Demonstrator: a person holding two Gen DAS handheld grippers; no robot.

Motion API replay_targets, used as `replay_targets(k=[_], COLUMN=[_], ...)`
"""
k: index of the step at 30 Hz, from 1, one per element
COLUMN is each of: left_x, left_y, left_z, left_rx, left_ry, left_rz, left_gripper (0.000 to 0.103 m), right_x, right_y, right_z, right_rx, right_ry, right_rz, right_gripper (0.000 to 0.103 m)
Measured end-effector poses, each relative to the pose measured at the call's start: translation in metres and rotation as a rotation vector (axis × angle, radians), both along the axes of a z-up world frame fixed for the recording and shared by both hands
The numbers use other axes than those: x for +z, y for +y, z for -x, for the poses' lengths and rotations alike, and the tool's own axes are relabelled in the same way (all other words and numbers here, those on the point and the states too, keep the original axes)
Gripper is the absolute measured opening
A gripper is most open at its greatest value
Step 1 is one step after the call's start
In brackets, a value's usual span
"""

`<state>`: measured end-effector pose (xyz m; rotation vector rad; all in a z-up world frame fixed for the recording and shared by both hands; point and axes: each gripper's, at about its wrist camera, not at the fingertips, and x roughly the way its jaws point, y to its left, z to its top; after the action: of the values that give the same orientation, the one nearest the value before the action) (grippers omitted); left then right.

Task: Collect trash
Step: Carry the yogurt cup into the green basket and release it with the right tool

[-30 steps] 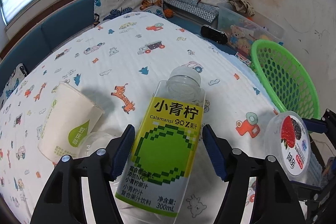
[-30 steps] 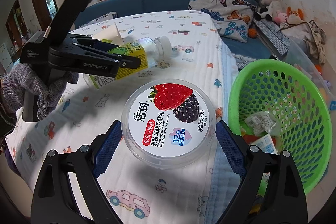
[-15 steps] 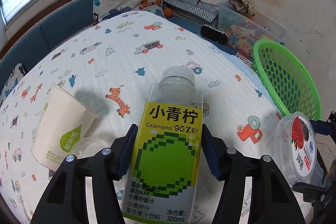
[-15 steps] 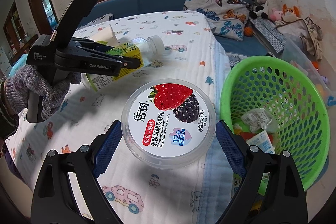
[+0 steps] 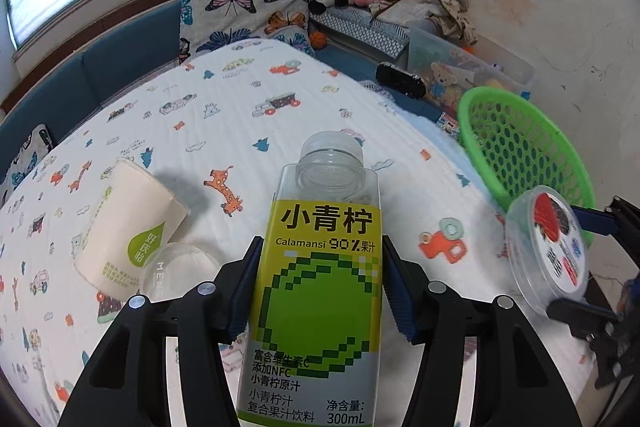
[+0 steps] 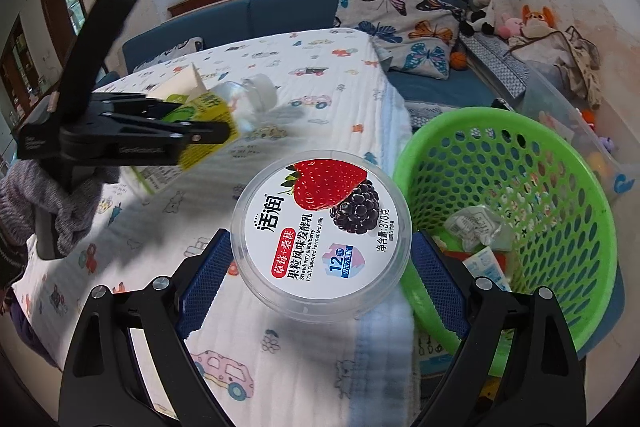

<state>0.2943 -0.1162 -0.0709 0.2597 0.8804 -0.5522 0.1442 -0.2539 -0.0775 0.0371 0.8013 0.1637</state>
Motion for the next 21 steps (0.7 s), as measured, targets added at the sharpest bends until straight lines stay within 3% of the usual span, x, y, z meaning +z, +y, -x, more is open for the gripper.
replay_targets(k=[21], left_x=[0.046], left_y=[-0.005], left_z=[0.046], left_rx=[-0.037], left_ry=[-0.070], left_rz=[0.075], left_gripper=[0.054], right_x=[-0.002], right_y=[-0.070], right_z=[0.004], right_rx=[-0.163], right_ry=[0.014], right_rz=[0.030], right_gripper=[0.089])
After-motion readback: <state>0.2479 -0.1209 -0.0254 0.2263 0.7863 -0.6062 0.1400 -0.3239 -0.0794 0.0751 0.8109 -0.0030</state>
